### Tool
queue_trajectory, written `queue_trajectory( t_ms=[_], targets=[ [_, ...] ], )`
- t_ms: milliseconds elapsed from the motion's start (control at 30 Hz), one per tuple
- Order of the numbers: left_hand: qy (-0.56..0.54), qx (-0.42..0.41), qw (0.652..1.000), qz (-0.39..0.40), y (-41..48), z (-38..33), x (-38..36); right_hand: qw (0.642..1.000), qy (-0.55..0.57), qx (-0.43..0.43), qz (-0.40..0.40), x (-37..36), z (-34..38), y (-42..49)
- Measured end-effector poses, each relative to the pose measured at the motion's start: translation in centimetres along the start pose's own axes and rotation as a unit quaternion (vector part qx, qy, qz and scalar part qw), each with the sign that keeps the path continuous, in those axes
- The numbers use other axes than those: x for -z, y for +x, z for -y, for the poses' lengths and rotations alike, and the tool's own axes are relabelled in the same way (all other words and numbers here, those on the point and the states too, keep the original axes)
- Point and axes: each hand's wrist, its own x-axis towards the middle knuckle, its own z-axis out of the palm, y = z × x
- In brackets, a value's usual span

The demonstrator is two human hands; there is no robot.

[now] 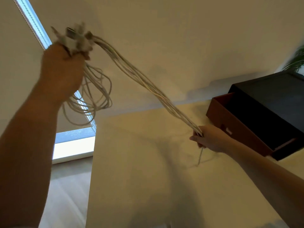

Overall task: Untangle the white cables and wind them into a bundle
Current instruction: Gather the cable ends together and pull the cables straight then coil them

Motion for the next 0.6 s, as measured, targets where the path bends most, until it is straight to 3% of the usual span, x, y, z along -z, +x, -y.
queue_trajectory(
  t_ms=[133, 267, 367, 433, 500, 600],
  targets=[
    [-0.014, 0.095, 0.995, 0.005, 2.5, 3.7, 1.6, 0.999, 0.009, -0.04, -0.003, -0.4, -2.1, -1.1],
    [-0.026, 0.142, 0.989, 0.023, 2.1, 3.8, 0.1, 0.996, -0.061, -0.039, -0.051, 1.0, -2.5, -2.1],
    [-0.041, 0.12, 0.991, 0.03, 0.4, 3.8, -1.6, 0.991, 0.102, -0.058, -0.069, 3.2, -2.3, -3.7],
    [-0.057, 0.119, 0.99, 0.057, -0.9, 4.1, -3.1, 0.983, 0.163, -0.068, -0.038, 4.6, -2.3, -4.8],
    [-0.074, 0.135, 0.985, 0.08, -1.5, 4.2, -4.9, 0.993, 0.049, -0.099, 0.047, 5.8, -3.4, -5.5],
    [-0.065, 0.132, 0.98, 0.131, -2.0, 3.9, -7.6, 0.959, -0.206, -0.159, 0.114, 7.5, -5.7, -6.0]
  ],
)
